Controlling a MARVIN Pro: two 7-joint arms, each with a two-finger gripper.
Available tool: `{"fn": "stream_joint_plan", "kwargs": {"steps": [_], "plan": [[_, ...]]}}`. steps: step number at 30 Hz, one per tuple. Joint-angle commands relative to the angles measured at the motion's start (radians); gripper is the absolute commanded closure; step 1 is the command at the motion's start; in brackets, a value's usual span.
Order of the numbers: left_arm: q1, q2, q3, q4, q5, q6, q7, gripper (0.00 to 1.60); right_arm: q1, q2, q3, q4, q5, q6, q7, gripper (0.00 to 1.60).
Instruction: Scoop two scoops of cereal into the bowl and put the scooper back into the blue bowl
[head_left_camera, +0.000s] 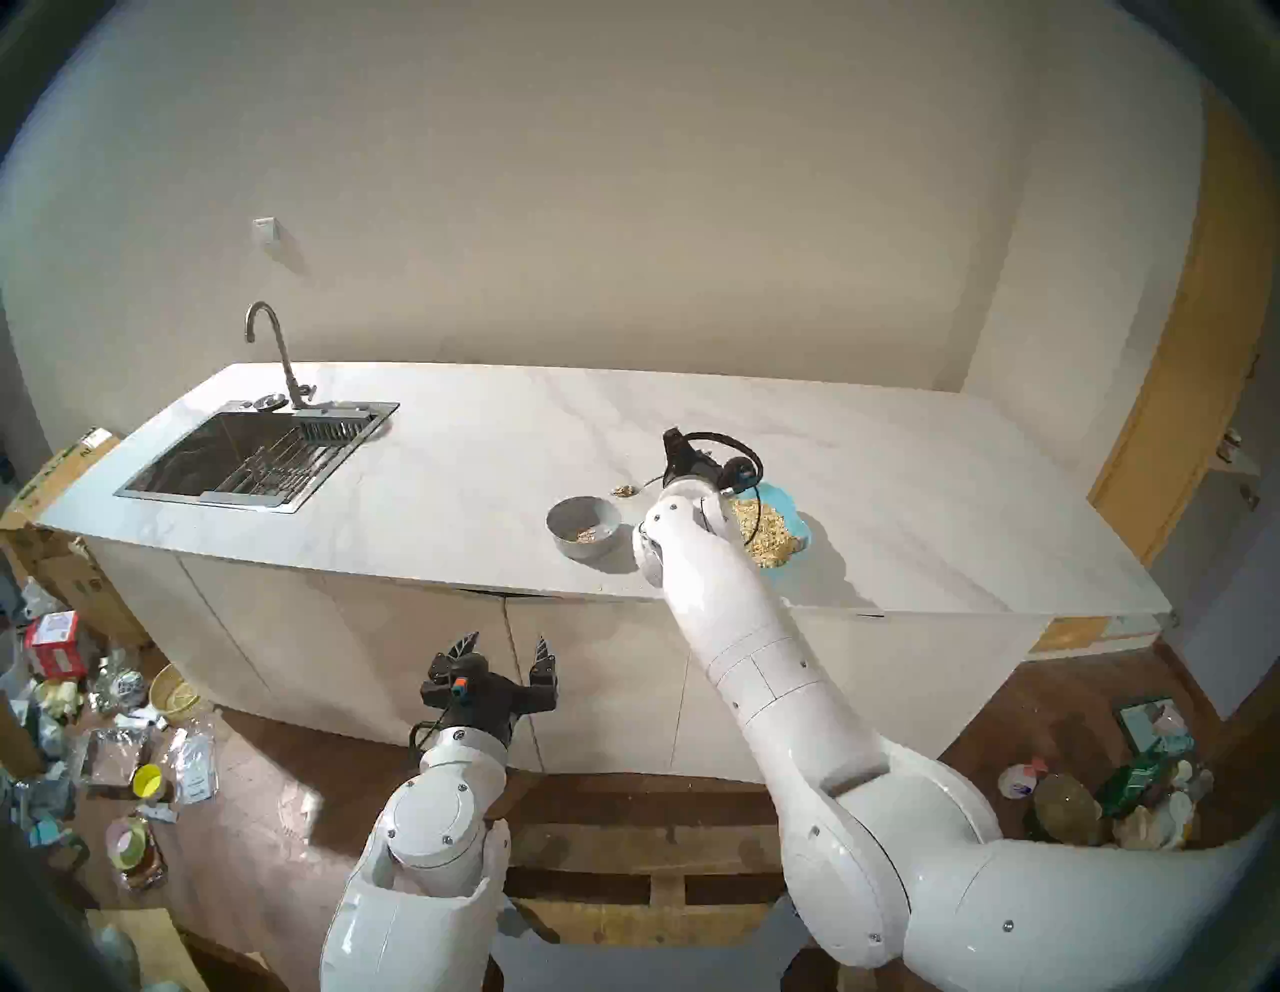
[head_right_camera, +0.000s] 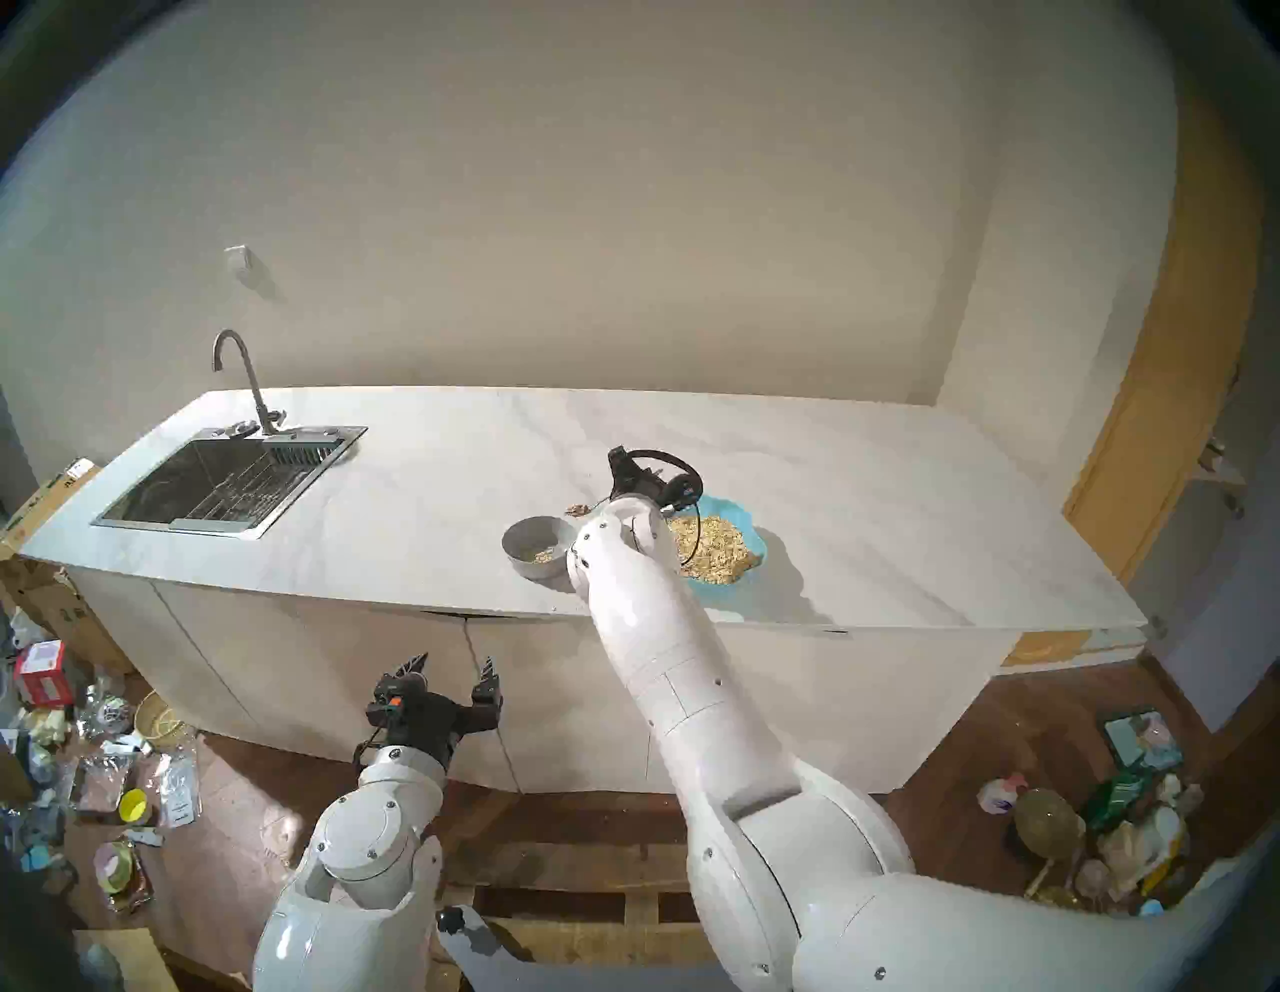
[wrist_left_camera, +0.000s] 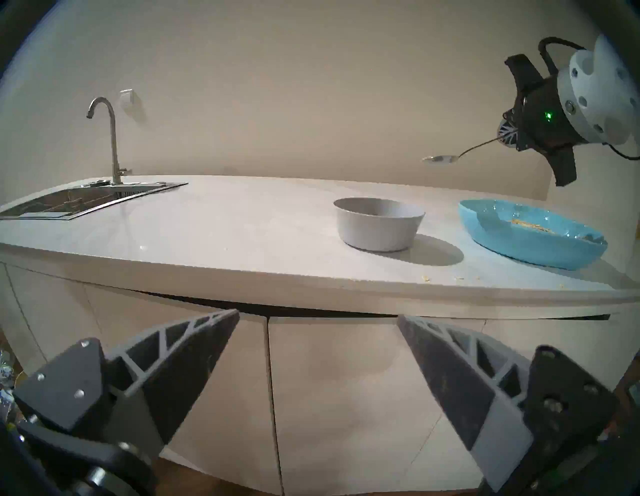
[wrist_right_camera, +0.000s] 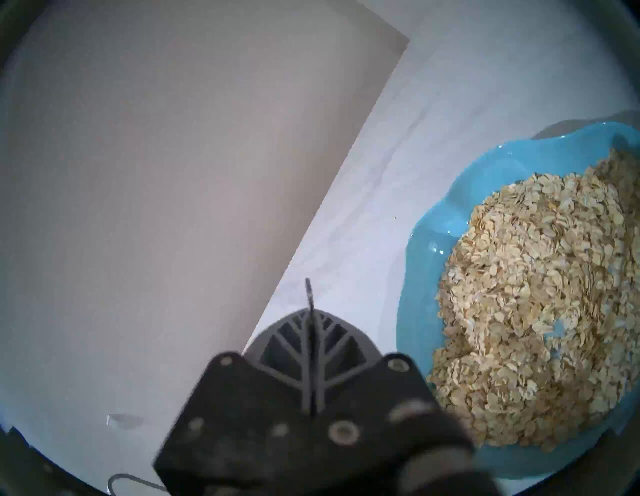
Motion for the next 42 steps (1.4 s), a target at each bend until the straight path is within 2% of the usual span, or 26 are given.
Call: {"fn": "stream_joint_plan", "kwargs": {"steps": [1,19,27,34,42], "plan": [[-0.005,0.0,0.003,-0.026,-0.002,-0.006,-0.004,0.0,0.053,-0.026,-0.014,0.022,-0.005,-0.011,0.022,1.6],[-0.006,0.0,0.003,-0.025,-0.001,-0.006,-0.004,0.0,0.124,-0.04,-0.07,0.135,-0.025,-0.016,0.065,1.6],[-0.005,0.0,0.003,-0.025,-0.001,-0.006,-0.004,0.0,0.137,-0.017,-0.176,0.153,-0.103,-0.017,0.074,1.6],[-0.005,0.0,0.003,-0.026,-0.002,-0.006,-0.004,0.0,0.159,0.009,-0.249,0.193,-0.115,-0.029,0.076,1.6],[-0.005,0.0,0.003,-0.026,-0.002,-0.006,-0.004,0.0,0.193,0.013,-0.269,0.284,-0.127,-0.04,0.116,1.6]]}}
